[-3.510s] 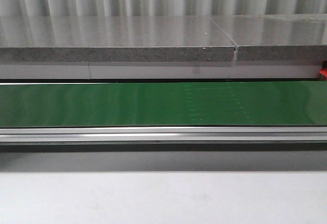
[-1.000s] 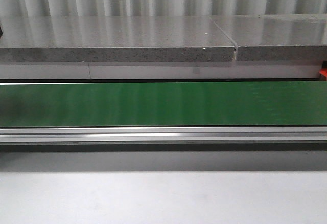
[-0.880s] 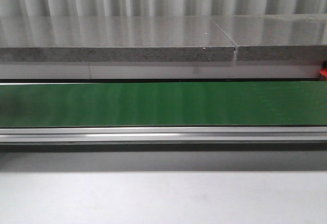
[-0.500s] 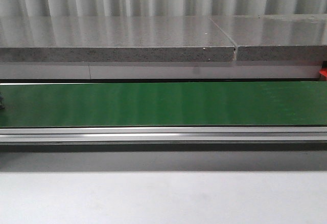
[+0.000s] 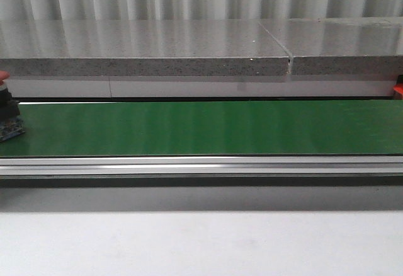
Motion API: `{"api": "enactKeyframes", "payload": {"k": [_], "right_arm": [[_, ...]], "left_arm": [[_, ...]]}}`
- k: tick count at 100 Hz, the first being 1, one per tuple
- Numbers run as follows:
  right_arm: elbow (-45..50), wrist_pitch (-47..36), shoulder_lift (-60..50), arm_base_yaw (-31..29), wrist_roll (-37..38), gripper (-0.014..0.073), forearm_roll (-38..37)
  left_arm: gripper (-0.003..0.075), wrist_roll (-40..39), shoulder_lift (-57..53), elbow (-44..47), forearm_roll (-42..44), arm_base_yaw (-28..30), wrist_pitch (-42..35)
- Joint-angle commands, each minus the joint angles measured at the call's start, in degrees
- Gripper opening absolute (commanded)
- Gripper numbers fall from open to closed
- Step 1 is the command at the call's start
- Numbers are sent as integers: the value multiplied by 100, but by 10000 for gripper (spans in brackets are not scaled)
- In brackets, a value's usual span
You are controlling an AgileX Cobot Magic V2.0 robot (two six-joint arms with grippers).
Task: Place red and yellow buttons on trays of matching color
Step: 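Move the left gripper to a yellow push button and grasp it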
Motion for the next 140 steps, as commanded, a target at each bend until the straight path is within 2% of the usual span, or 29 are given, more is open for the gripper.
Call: {"api": "enactKeyframes", "payload": {"k": [1,23,59,68,76,83,92,97,122,140], "right_arm": [[-140,-342,3,-9,7,-69,17],[-140,-342,3,-9,7,-69,17],[-140,-336,3,-9,7,-69,17],[-140,-336,3,-9,7,-69,17],[-140,-336,3,-9,7,-69,17],[-140,-336,3,-9,7,-69,17],[-140,-336,3,-9,7,-69,17],[-140,-336,3,-9,7,-69,17],[-140,-336,3,-9,7,-69,17],[-140,-336,3,-9,7,-69,17]], "left_arm": [[660,-41,-89,-354,-44,2,-131],[660,-41,354,-705,-19,2,-94],[643,-41,784,-723,-21,2,-215],[540,-41,783,-723,-21,2,-229],[382,-41,783,-723,-62,2,-189],[207,-41,761,-723,-102,2,-132],[41,-41,651,-723,-128,-8,-52],[-22,-41,538,-723,-128,-8,-39],[-21,-41,-500,-723,-153,-73,130],[-21,-27,-1334,-723,-153,-422,384]]}}
